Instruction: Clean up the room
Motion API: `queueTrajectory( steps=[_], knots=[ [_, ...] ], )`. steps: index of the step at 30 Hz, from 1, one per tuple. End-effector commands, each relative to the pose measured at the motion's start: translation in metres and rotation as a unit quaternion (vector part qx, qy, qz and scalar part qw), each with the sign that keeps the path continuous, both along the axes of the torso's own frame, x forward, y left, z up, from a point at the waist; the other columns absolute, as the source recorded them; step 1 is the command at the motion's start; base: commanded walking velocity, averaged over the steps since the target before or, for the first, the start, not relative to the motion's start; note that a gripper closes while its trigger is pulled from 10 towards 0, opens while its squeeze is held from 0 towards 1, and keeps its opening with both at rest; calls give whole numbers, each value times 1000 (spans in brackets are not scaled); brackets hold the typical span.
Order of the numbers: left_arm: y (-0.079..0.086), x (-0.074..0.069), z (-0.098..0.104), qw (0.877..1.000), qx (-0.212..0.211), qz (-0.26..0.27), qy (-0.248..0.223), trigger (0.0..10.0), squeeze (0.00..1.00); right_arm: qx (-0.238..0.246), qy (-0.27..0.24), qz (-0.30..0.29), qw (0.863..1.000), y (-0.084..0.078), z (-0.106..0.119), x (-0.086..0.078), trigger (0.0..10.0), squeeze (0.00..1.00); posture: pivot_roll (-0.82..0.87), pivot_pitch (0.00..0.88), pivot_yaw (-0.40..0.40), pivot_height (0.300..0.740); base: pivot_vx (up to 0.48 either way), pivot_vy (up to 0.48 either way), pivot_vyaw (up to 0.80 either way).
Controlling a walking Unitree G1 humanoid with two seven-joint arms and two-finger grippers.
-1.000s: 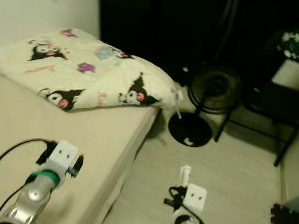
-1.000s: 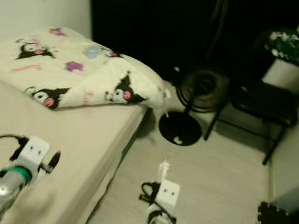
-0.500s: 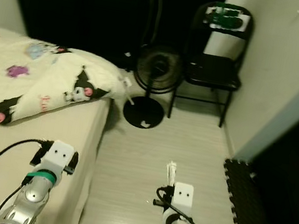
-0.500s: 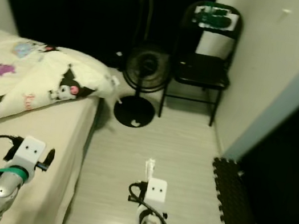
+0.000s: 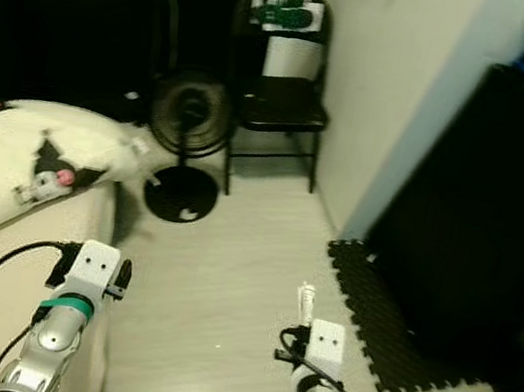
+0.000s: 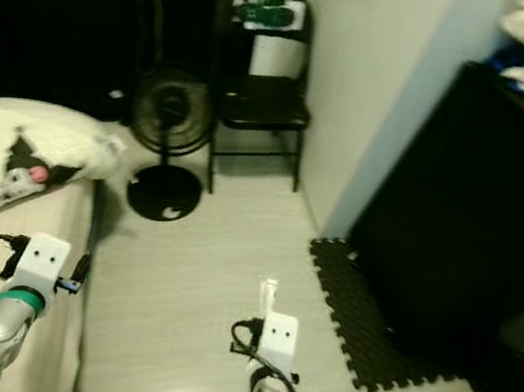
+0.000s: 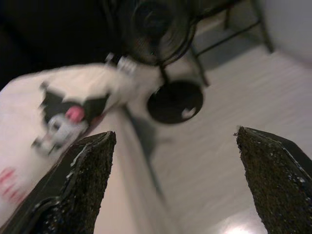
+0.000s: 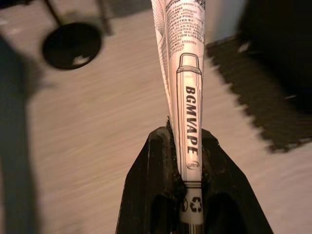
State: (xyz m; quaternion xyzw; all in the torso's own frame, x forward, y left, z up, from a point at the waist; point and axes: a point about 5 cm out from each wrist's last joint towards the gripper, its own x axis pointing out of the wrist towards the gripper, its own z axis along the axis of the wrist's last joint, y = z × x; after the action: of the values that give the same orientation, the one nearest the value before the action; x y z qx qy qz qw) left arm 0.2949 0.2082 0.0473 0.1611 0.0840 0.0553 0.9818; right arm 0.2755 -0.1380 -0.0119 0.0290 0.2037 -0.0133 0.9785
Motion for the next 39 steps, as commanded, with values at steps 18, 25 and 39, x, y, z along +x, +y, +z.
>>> queueTrajectory(
  steps=[18, 25, 39],
  knots=[
    [-25, 0, -8, 998, -25, -54, 2, 10000, 0, 8, 8, -24, 1000, -7, -1, 0, 10000, 0, -3, 0, 51, 740, 0, 0, -800],
    [-23, -7, -13, 998, -43, -45, 12, 10000, 0, -3, 2, -8, 1000, -5, 3, 4, 10000, 0, 22, 0, 16, 740, 0, 0, -800],
    [-14, -9, -14, 998, -25, -43, 23, 10000, 0, -13, 7, -14, 1000, -13, -1, 0, 10000, 0, 33, 0, 32, 740, 0, 0, -800]
  ],
)
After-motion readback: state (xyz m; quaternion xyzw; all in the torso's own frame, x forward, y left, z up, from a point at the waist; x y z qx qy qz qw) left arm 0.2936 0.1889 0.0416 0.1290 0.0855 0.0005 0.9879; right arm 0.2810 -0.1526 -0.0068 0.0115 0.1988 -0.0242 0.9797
